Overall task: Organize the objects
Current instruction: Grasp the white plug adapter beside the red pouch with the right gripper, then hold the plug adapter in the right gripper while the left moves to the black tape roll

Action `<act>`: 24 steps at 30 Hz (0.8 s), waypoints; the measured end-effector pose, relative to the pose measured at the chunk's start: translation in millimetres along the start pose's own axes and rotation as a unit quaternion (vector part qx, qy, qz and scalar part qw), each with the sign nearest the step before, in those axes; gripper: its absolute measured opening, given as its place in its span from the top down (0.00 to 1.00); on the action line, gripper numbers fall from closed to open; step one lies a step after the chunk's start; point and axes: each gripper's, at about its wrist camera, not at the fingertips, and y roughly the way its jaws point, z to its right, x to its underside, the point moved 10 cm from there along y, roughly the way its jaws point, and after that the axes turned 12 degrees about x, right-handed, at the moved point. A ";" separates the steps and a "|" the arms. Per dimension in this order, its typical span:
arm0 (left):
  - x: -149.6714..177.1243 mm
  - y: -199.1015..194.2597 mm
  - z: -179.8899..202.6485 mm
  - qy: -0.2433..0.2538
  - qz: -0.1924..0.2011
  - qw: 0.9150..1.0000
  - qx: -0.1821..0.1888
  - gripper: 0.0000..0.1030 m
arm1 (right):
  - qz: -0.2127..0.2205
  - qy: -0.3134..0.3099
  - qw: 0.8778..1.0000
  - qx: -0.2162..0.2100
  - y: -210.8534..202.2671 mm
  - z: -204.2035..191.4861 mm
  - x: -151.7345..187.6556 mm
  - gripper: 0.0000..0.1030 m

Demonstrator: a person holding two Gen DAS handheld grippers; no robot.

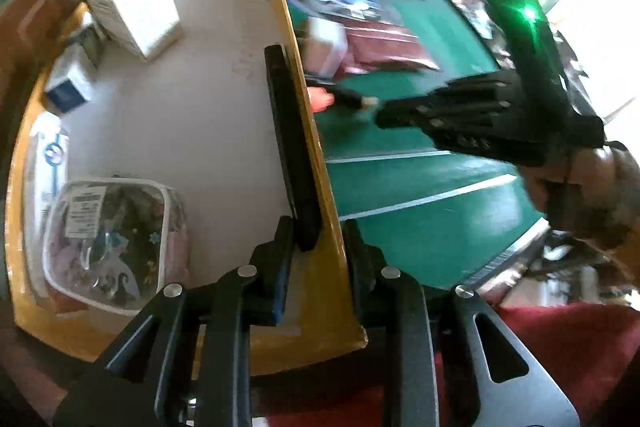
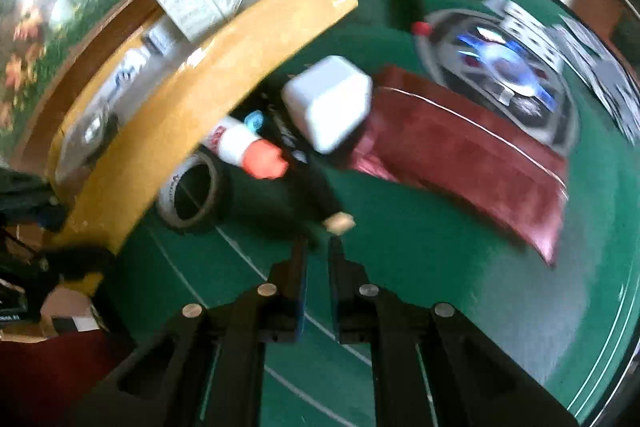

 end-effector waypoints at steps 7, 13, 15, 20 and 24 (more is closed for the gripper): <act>-9.0 16.9 8.1 0.021 -0.015 0.997 -0.068 0.80 | 0.018 0.054 0.998 -0.010 -18.4 23.7 -0.1 0.91; -20.0 -20.8 -38.4 -0.004 0.015 0.992 -0.127 0.82 | 0.039 0.113 0.992 -0.033 -16.7 23.4 -24.3 0.42; -23.4 -20.8 -36.7 0.004 0.012 0.992 -0.125 0.82 | 0.044 0.132 0.989 -0.051 -18.6 22.8 -34.3 0.42; -36.7 -0.7 -34.8 0.051 0.009 0.983 -0.175 0.82 | 0.045 0.153 0.986 -0.052 -3.8 19.1 -61.7 0.42; -41.0 -13.8 -32.1 0.051 0.032 0.982 -0.178 0.82 | 0.027 0.151 0.987 -0.042 16.7 13.9 -70.9 0.65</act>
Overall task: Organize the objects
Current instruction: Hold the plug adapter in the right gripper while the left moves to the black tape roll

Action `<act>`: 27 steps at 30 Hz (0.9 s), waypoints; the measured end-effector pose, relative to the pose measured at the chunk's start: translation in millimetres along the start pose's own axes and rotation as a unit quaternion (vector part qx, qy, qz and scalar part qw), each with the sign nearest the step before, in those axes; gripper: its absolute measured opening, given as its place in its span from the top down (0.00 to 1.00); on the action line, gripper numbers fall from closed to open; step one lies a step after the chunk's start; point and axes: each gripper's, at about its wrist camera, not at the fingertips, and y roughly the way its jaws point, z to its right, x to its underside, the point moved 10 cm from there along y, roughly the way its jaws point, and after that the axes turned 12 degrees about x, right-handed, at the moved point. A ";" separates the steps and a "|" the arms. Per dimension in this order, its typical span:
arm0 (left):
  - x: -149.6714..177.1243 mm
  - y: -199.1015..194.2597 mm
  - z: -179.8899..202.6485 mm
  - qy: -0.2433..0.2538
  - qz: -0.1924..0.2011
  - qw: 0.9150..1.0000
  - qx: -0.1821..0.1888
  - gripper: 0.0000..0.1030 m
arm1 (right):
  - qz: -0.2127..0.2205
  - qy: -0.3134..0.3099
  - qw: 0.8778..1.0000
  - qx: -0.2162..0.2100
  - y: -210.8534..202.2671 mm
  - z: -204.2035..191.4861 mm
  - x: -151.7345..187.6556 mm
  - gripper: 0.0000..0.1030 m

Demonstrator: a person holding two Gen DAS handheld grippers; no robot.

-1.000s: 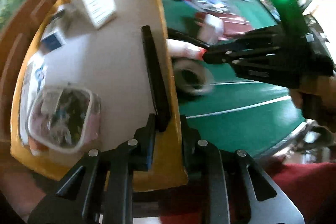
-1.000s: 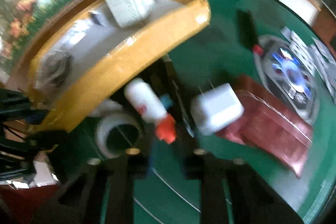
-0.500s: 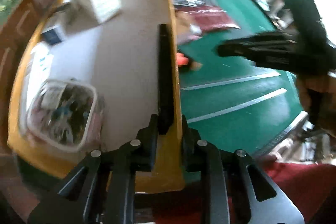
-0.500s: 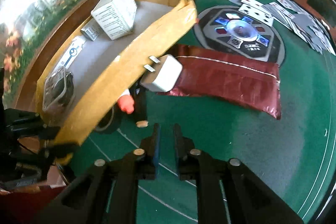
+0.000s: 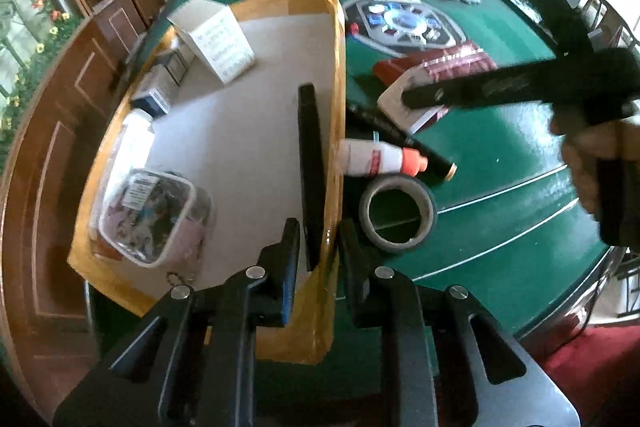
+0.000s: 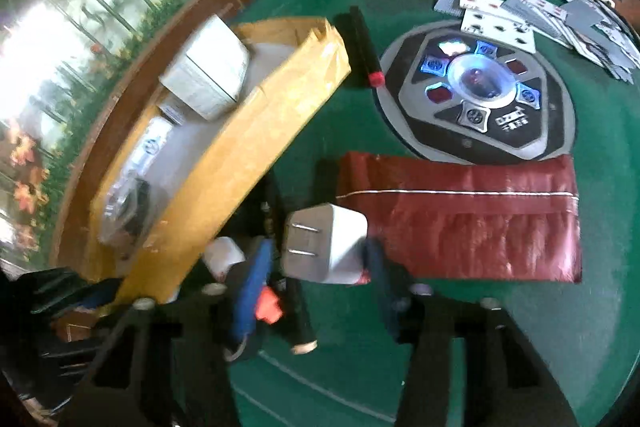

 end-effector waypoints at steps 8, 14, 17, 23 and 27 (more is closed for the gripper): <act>-3.8 -34.1 41.8 0.004 0.045 0.997 0.057 0.81 | 0.013 0.011 1.000 -0.003 -12.6 12.8 13.9 0.68; -1.9 19.0 76.5 0.049 -0.024 0.998 0.042 0.81 | 0.020 0.044 0.999 -0.006 -34.2 40.8 32.0 0.68; 0.8 44.2 72.1 0.043 -0.059 0.997 0.036 0.82 | 0.025 0.052 0.998 -0.001 -46.1 52.4 39.7 0.68; -1.3 65.2 83.3 0.084 -0.086 0.992 0.039 0.86 | 0.040 0.081 0.996 0.005 -65.7 74.2 49.1 0.68; 1.0 70.3 101.1 0.084 -0.105 0.988 0.081 0.95 | 0.049 0.101 0.994 0.005 -74.6 85.5 52.5 0.68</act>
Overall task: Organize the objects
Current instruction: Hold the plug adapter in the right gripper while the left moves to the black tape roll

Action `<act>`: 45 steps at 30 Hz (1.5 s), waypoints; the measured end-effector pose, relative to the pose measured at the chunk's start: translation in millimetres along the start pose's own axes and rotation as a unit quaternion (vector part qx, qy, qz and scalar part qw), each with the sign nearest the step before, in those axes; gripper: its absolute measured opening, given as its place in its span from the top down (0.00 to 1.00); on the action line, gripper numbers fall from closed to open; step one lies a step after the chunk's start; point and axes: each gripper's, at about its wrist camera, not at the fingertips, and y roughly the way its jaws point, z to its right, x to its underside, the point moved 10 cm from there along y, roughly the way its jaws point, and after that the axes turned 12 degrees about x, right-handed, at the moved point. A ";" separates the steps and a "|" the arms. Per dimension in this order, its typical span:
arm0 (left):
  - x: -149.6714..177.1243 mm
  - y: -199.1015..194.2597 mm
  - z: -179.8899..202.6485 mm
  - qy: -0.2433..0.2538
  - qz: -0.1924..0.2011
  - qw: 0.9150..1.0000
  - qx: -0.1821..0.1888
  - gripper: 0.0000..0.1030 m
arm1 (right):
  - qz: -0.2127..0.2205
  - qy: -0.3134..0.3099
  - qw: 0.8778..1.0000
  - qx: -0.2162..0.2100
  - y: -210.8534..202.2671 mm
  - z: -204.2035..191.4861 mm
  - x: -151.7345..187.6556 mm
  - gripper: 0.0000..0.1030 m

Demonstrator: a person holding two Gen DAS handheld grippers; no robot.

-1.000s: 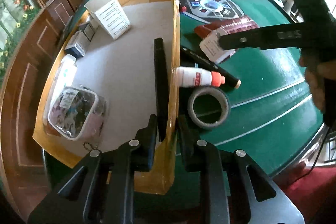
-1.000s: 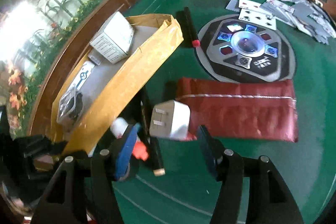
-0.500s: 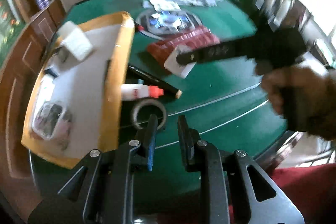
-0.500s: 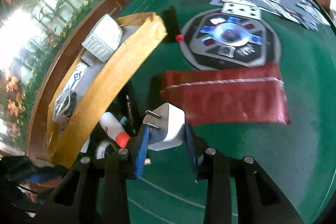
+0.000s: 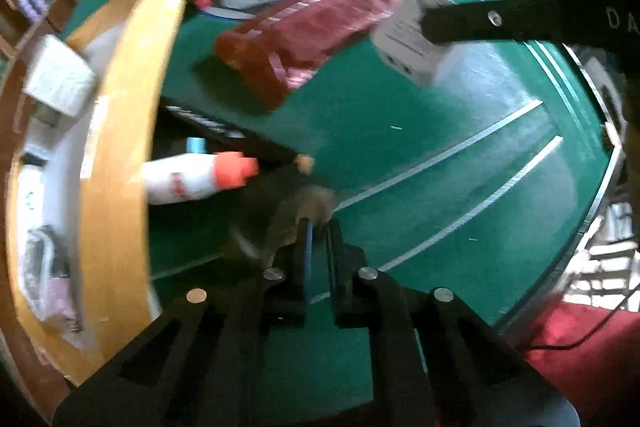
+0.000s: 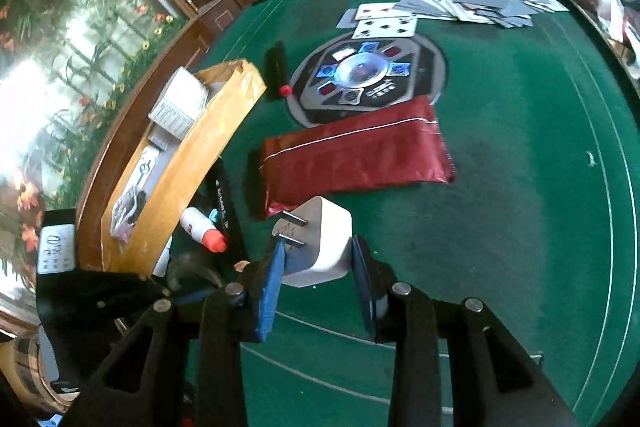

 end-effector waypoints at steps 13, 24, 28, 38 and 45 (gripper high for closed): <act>9.5 3.5 45.5 -0.006 -0.003 0.998 0.068 0.96 | 0.010 0.006 1.000 0.010 -10.8 15.9 -4.0 0.67; 10.5 -9.7 28.8 -0.032 0.024 0.997 0.066 0.96 | 0.011 -0.003 1.000 0.002 -11.4 7.4 -4.9 0.67; 12.6 -12.3 18.8 -0.046 0.028 0.996 0.064 0.96 | 0.015 -0.004 1.000 -0.003 -13.1 5.3 -6.1 0.67; 19.4 -14.5 0.9 -0.076 0.029 0.995 0.061 0.96 | 0.020 0.001 1.000 -0.011 -17.8 5.6 -7.2 0.67; 19.9 -10.4 2.3 -0.080 0.024 0.994 0.072 0.96 | 0.018 -0.002 1.000 -0.012 -16.1 0.7 -4.5 0.67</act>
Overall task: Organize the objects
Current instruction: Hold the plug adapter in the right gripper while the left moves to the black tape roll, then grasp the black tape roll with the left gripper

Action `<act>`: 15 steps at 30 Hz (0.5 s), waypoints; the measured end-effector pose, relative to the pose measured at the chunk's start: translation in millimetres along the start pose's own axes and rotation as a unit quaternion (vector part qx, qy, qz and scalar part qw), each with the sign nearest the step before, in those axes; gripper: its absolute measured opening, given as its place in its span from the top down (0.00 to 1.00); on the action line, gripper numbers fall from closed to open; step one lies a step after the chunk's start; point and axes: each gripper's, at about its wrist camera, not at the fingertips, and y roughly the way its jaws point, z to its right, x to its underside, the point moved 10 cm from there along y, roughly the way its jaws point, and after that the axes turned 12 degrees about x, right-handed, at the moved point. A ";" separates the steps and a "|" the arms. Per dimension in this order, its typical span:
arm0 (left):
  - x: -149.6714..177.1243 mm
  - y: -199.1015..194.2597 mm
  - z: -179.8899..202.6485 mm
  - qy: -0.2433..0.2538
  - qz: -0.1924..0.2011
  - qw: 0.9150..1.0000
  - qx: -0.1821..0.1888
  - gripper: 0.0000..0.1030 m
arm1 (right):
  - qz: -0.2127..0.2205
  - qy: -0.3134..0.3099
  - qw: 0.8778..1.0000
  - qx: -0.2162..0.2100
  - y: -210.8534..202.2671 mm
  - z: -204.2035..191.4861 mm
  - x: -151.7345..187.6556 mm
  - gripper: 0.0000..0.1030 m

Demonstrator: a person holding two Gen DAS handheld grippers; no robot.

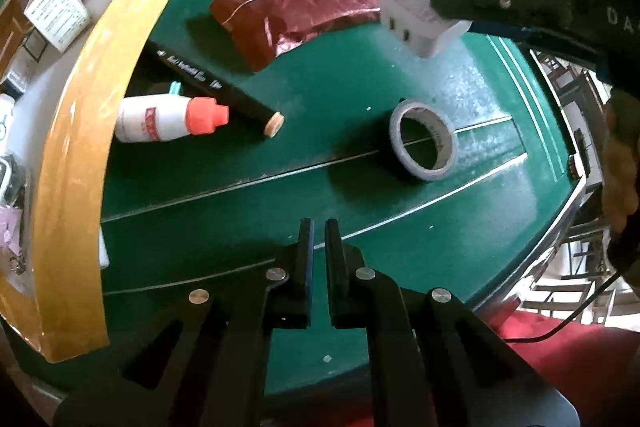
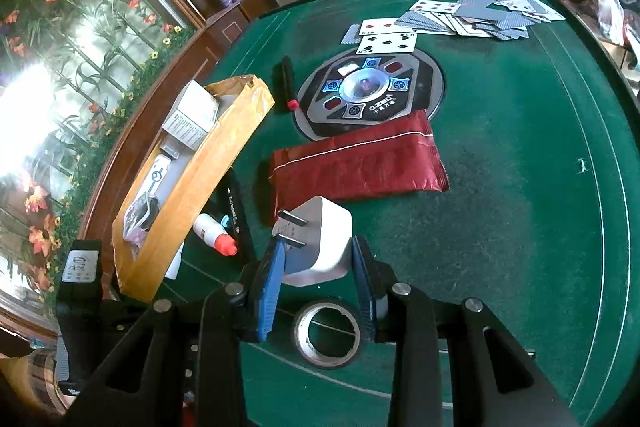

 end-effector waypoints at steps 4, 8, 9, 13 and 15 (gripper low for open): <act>-11.8 4.5 17.6 0.005 0.006 1.000 0.030 0.96 | 0.000 0.005 1.000 0.005 0.8 2.6 0.4 0.67; -26.6 15.3 34.1 0.006 0.007 0.999 0.049 0.96 | 0.004 0.009 1.000 0.011 -1.6 7.1 0.6 0.67; -30.3 18.4 36.6 0.002 0.007 0.999 0.054 0.96 | 0.004 0.011 1.000 0.012 -1.8 8.8 0.2 0.67; -40.3 24.7 45.1 -0.005 0.009 0.997 0.074 0.95 | 0.005 0.019 1.000 0.018 -4.1 18.8 2.2 0.67; -43.6 27.9 48.2 -0.004 0.009 0.997 0.080 0.91 | 0.004 0.025 0.999 0.021 -5.3 25.5 3.1 0.67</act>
